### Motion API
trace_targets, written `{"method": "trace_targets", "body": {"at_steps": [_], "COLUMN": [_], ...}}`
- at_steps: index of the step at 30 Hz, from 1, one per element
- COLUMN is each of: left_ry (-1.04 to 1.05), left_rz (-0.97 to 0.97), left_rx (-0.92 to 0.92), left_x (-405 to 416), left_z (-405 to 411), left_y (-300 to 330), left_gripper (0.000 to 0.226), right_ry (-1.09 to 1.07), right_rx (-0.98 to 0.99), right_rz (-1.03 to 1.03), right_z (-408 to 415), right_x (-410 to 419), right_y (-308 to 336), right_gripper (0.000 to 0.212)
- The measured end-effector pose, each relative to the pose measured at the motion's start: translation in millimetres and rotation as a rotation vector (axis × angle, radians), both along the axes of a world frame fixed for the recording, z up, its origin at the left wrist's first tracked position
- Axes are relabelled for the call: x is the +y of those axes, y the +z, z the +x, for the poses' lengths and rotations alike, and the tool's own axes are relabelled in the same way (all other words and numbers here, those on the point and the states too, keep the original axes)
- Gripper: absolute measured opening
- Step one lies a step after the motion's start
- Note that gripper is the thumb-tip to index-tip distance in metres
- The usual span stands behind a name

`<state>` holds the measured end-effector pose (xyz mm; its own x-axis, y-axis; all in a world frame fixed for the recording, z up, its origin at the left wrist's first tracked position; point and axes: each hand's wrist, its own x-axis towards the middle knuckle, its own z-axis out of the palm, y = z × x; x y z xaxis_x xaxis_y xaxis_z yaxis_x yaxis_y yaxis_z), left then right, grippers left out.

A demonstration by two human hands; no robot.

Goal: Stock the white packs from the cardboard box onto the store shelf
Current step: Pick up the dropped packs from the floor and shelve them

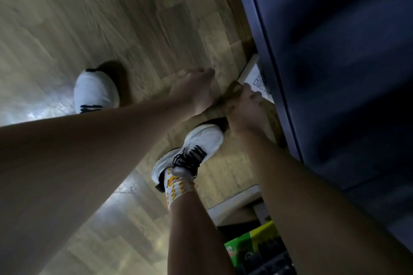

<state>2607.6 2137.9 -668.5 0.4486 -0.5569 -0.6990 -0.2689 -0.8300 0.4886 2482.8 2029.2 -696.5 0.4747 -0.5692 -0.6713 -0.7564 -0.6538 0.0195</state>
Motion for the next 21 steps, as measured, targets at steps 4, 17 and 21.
{"method": "trace_targets", "body": {"at_steps": [4, 17, 21], "left_ry": [-0.096, -0.111, -0.077], "left_rz": [0.009, 0.019, 0.093], "left_rx": [-0.046, -0.025, -0.027], "left_x": [3, 14, 19], "left_z": [0, 5, 13], "left_y": [-18, -25, -15], "left_gripper": [0.041, 0.034, 0.033], "right_ry": [0.375, 0.742, 0.662], "right_rx": [0.053, 0.117, -0.102], "right_rz": [-0.084, 0.015, 0.237], "right_z": [8, 59, 62], "right_x": [-17, -32, 9], "right_y": [-15, -9, 1], "right_gripper": [0.062, 0.025, 0.023]}}
